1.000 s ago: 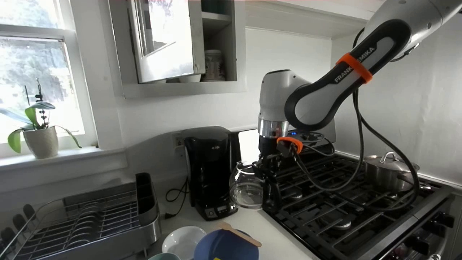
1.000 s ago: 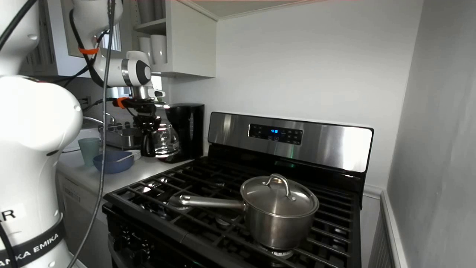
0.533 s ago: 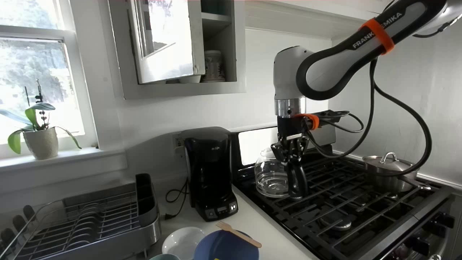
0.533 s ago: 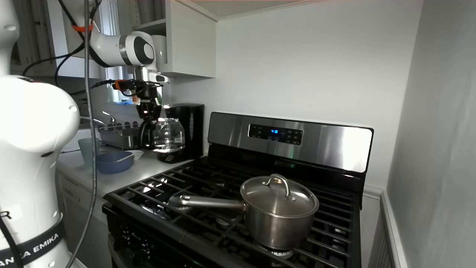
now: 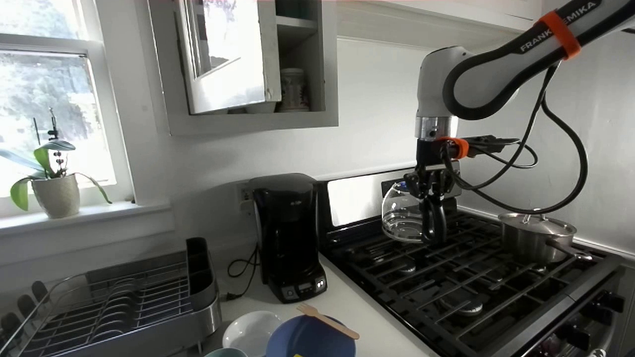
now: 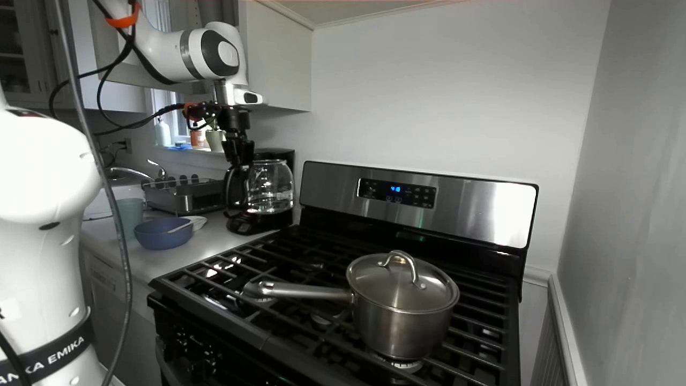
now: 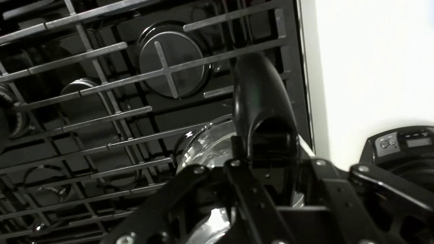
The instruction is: Put the kettle on the stove
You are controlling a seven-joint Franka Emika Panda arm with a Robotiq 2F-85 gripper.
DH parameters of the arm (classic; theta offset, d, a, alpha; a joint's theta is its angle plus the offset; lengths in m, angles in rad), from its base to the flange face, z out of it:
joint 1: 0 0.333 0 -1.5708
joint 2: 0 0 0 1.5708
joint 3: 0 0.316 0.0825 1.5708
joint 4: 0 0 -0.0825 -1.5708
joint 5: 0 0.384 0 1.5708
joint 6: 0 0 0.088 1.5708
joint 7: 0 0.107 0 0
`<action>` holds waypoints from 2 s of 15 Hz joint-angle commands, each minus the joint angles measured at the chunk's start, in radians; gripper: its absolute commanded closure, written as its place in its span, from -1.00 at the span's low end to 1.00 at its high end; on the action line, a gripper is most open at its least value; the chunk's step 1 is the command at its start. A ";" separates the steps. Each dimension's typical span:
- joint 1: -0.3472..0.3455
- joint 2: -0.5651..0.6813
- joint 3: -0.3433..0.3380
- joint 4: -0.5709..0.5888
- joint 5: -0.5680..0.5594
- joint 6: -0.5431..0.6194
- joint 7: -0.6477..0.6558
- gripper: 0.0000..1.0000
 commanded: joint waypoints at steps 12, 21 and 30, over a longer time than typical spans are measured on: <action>-0.043 0.018 -0.006 -0.006 0.025 0.017 -0.025 0.84; -0.092 0.048 -0.080 -0.028 0.086 0.062 -0.072 0.84; -0.105 0.152 -0.081 -0.025 0.069 0.202 -0.046 0.84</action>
